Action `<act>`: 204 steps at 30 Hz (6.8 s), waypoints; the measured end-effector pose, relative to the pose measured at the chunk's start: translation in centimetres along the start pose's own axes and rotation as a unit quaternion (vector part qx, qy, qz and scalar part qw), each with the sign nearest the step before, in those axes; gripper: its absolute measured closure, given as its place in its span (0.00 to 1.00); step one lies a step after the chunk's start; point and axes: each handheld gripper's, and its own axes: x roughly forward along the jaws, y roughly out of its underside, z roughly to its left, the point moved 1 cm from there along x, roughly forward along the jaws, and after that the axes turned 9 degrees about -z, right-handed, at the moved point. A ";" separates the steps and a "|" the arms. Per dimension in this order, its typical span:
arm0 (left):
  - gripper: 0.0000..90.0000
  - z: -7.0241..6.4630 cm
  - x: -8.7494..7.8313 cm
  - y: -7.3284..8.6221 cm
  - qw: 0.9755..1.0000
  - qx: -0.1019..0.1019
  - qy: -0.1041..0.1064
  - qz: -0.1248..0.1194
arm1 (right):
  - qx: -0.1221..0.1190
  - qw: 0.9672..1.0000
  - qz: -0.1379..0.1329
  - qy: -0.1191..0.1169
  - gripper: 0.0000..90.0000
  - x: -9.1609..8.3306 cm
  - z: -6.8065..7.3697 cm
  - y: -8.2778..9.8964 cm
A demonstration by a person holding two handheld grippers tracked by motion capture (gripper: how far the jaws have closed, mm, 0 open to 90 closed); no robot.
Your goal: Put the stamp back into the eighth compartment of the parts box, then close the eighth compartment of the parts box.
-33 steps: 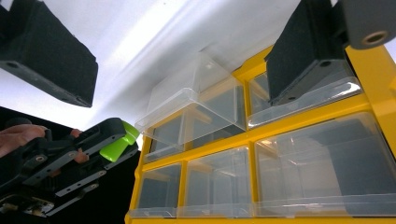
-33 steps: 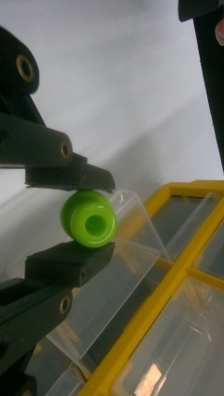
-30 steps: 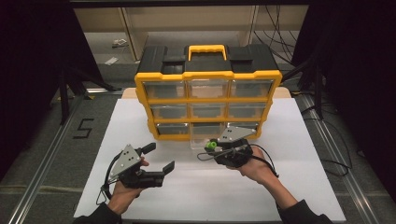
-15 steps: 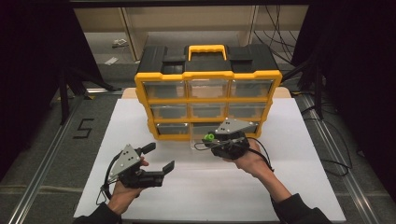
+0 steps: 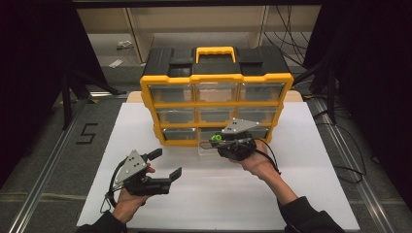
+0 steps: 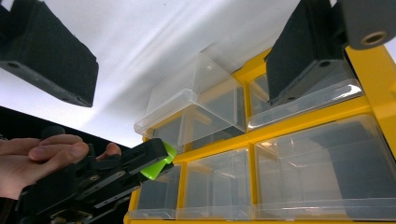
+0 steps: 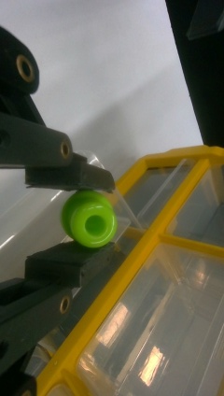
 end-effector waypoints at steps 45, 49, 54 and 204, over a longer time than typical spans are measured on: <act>0.10 0.0 -0.1 -0.1 1.000 0.001 0.000 -0.003 | 0.031 0.999 0.026 0.008 0.72 2.8 -1.1 0.5; 0.10 0.0 -0.1 -0.1 1.000 0.001 0.000 -0.002 | 0.033 0.999 0.028 0.007 0.72 2.9 -1.1 0.5; 0.10 0.0 -0.1 -0.1 1.000 0.001 0.000 -0.003 | 0.033 0.999 0.033 0.008 0.72 3.1 -1.0 0.7; 0.11 0.1 -0.3 -0.3 1.000 0.000 -0.002 -0.008 | 0.016 0.993 0.099 -0.069 0.31 0.6 4.6 4.5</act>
